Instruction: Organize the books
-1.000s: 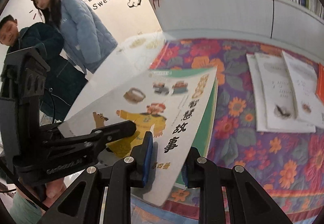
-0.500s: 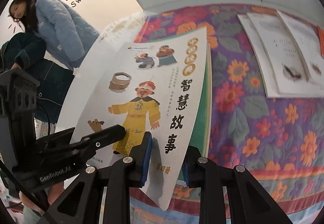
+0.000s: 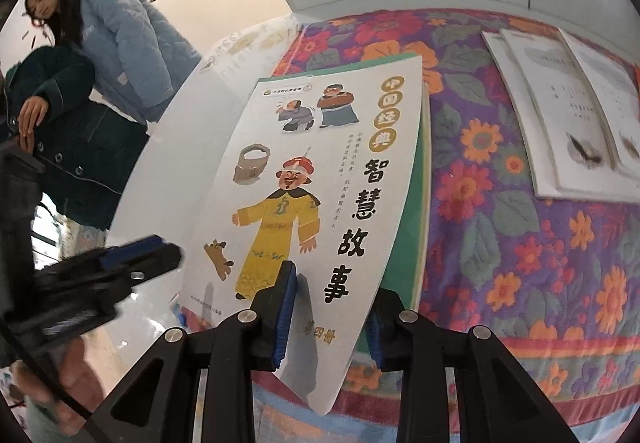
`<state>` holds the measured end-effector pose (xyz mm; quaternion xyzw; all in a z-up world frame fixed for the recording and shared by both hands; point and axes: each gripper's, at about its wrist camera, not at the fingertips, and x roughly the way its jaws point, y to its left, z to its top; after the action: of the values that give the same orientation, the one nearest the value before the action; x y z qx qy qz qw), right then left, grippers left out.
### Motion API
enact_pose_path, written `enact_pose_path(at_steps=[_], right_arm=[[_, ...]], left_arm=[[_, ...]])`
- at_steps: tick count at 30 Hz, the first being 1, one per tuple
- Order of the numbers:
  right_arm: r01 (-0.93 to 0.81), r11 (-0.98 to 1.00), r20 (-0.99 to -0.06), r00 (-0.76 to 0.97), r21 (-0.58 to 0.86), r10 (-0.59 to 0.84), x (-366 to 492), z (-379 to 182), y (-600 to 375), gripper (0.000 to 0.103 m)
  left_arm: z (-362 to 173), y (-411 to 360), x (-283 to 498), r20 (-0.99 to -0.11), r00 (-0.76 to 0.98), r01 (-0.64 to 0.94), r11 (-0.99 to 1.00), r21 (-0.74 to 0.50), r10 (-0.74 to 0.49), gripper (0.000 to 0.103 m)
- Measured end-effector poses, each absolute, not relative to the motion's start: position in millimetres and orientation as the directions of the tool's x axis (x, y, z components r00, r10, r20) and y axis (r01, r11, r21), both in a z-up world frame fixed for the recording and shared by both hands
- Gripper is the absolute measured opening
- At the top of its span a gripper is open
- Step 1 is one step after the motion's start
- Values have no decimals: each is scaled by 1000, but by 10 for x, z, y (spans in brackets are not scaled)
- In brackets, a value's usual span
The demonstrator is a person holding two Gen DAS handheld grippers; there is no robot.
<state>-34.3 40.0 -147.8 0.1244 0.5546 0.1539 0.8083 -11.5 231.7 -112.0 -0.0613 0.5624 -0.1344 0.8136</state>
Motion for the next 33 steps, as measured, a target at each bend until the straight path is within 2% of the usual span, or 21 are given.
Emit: enact_pose_path(at_steps=[5, 8, 12, 15, 20, 23, 25, 33], right_arm=[[-87, 908, -853, 316, 409, 415, -215, -1511, 336, 31], [-130, 919, -871, 294, 373, 395, -302, -1482, 306, 32], [-130, 905, -869, 252, 406, 426, -504, -1444, -83, 32], [-39, 919, -880, 274, 393, 388, -680, -1438, -637, 38], [186, 908, -887, 356, 375, 294, -811, -1426, -1811, 40], [303, 876, -883, 404, 374, 237, -899, -1382, -2510, 46], [340, 866, -881, 427, 367, 206, -897, -1331, -2829, 50], [428, 828, -874, 463, 364, 145, -618, -1355, -3947, 51]], left_arm=[[-1020, 2058, -13, -885, 333, 197, 942, -272, -325, 37], [-1001, 1824, -18, -882, 314, 233, 929, -288, -353, 37], [-926, 1354, -64, -877, 290, 317, 903, -290, -383, 37], [-892, 858, -52, -872, 262, 394, 871, -294, -413, 37], [-904, -106, -44, -883, 203, 517, 812, -271, -423, 37], [-889, -652, -16, -887, 182, 576, 777, -254, -424, 37], [-877, -971, 16, -891, 171, 602, 760, -244, -421, 37], [-901, -1940, 507, -895, 157, 603, 759, -248, -417, 37]])
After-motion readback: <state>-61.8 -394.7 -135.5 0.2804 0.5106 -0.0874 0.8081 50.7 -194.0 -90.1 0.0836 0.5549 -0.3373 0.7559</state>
